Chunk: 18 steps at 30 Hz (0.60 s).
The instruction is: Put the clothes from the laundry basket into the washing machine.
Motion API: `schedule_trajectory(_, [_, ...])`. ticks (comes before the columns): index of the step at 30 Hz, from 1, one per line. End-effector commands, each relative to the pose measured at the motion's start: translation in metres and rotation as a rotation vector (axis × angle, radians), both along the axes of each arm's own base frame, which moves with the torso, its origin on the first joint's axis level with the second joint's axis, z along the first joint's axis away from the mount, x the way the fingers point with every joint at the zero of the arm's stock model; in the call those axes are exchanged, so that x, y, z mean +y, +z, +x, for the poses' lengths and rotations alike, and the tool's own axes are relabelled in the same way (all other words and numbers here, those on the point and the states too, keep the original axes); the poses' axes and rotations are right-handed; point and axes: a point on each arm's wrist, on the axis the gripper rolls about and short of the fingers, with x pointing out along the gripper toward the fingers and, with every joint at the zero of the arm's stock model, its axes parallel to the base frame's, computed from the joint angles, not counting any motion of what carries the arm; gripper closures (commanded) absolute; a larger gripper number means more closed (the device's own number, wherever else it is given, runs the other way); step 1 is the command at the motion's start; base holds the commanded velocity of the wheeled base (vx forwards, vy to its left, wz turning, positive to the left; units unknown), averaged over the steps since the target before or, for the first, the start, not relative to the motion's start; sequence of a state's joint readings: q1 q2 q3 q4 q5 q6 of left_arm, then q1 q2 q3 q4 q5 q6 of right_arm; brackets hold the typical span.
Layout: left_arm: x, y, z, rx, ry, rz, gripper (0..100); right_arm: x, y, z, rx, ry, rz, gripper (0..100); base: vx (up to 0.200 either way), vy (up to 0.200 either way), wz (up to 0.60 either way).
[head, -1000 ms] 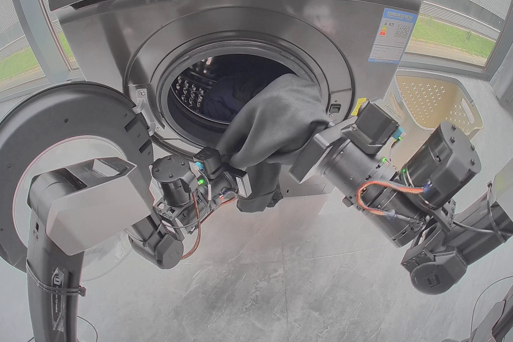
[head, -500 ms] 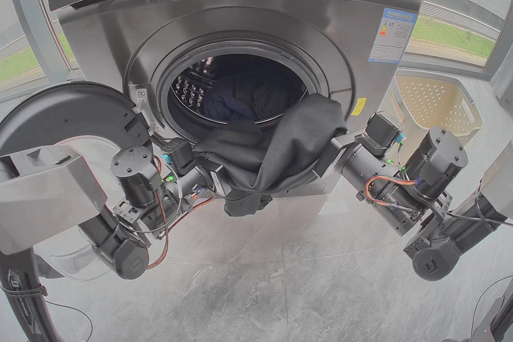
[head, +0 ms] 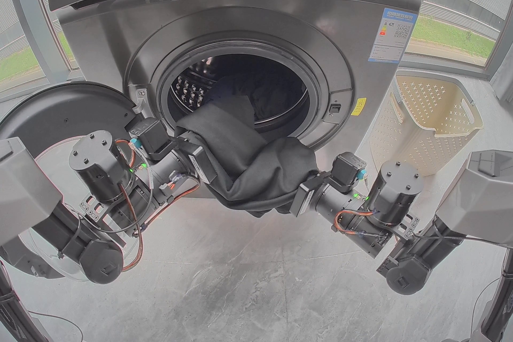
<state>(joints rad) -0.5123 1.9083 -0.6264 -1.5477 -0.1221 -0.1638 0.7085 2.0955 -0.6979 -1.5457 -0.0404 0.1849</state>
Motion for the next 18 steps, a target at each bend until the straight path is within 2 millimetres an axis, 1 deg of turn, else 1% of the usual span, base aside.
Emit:
schedule_trajectory(1, [0.002,0.008,-0.004,-0.022,-0.001,-0.013,100,0.006,-0.014,-0.002,0.032,0.018,-0.025,100,0.000,0.000,0.00])
schedule_trajectory(3, [0.002,0.008,-0.003,-0.022,0.001,-0.013,100,0.006,-0.014,-0.002,0.033,0.019,-0.026,100,0.000,0.000,0.00])
schedule_trajectory(4, [0.002,0.008,-0.003,-0.022,0.001,-0.013,100,0.007,-0.014,-0.002,0.032,0.021,-0.025,0,0.000,0.000,0.00])
schedule_trajectory(7, [0.002,0.008,-0.003,-0.021,0.000,-0.014,100,0.008,-0.012,-0.005,0.031,0.034,-0.021,0,0.000,0.000,0.00])
schedule_trajectory(9, [0.002,0.008,-0.003,-0.020,0.000,-0.015,100,0.004,-0.018,-0.013,0.053,0.040,-0.057,0,0.000,0.000,0.00])
schedule_trajectory(11, [0.002,0.008,-0.003,-0.016,0.002,-0.024,100,-0.004,-0.027,-0.028,0.089,0.065,-0.114,0,0.000,0.000,0.00])
schedule_trajectory(12, [0.002,0.008,-0.003,-0.015,0.003,-0.026,100,-0.006,-0.029,-0.031,0.096,0.072,-0.127,0,0.000,0.000,0.00])
schedule_trajectory(13, [0.003,0.009,-0.003,-0.015,0.014,-0.031,100,-0.015,-0.039,-0.051,0.139,0.122,-0.202,0,0.000,0.000,0.00])
schedule_trajectory(14, [0.003,0.009,-0.003,-0.015,0.019,-0.032,100,-0.018,-0.041,-0.055,0.148,0.133,-0.212,0,0.000,0.000,0.00])
schedule_trajectory(15, [0.004,0.013,-0.005,-0.021,0.039,-0.044,100,-0.023,-0.048,-0.068,0.181,0.168,-0.250,0,0.000,0.000,0.00])
schedule_trajectory(16, [0.005,0.016,-0.007,-0.026,0.050,-0.053,100,-0.026,-0.051,-0.075,0.203,0.184,-0.267,0,0.000,0.000,0.00])
schedule_trajectory(18, [0.007,0.019,-0.010,-0.029,0.061,-0.060,100,-0.031,-0.055,-0.083,0.228,0.194,-0.288,0,0.000,0.000,0.00])
